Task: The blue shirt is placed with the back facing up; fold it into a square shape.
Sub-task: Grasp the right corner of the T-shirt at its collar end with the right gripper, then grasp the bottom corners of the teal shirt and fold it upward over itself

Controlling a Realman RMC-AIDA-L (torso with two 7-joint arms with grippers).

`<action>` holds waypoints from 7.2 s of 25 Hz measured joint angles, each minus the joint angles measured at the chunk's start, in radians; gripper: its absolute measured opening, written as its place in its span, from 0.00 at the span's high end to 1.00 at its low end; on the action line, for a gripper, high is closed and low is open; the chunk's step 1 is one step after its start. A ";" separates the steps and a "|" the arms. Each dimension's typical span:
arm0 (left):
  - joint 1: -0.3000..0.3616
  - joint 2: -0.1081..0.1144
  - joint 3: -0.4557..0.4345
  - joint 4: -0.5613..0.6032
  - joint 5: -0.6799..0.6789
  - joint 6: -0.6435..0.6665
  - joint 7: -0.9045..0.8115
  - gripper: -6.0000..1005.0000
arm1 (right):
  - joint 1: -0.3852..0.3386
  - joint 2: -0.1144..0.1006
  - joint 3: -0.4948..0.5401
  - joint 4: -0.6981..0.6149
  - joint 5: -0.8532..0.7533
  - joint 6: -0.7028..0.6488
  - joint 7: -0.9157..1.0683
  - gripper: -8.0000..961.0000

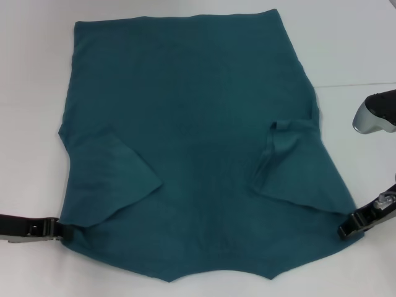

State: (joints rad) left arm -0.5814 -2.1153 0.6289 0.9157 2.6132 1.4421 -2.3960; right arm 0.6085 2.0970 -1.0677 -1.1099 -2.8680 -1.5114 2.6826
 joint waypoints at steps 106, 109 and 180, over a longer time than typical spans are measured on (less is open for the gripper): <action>-0.104 0.132 -0.389 -0.245 -0.314 0.014 0.203 0.97 | 0.116 -0.045 0.332 0.060 0.411 0.273 -0.338 0.93; -0.120 0.129 -0.378 -0.271 -0.318 -0.017 0.244 0.97 | 0.115 -0.027 0.318 0.080 0.409 0.350 -0.336 0.93; -0.194 0.008 0.037 -0.325 -0.308 -0.814 0.293 0.83 | 0.139 -0.009 0.198 0.340 0.400 0.839 -0.352 0.60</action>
State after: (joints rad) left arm -0.7756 -2.1072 0.6662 0.5905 2.3055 0.6286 -2.1031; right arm 0.7477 2.0883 -0.8702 -0.7701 -2.4679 -0.6720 2.3305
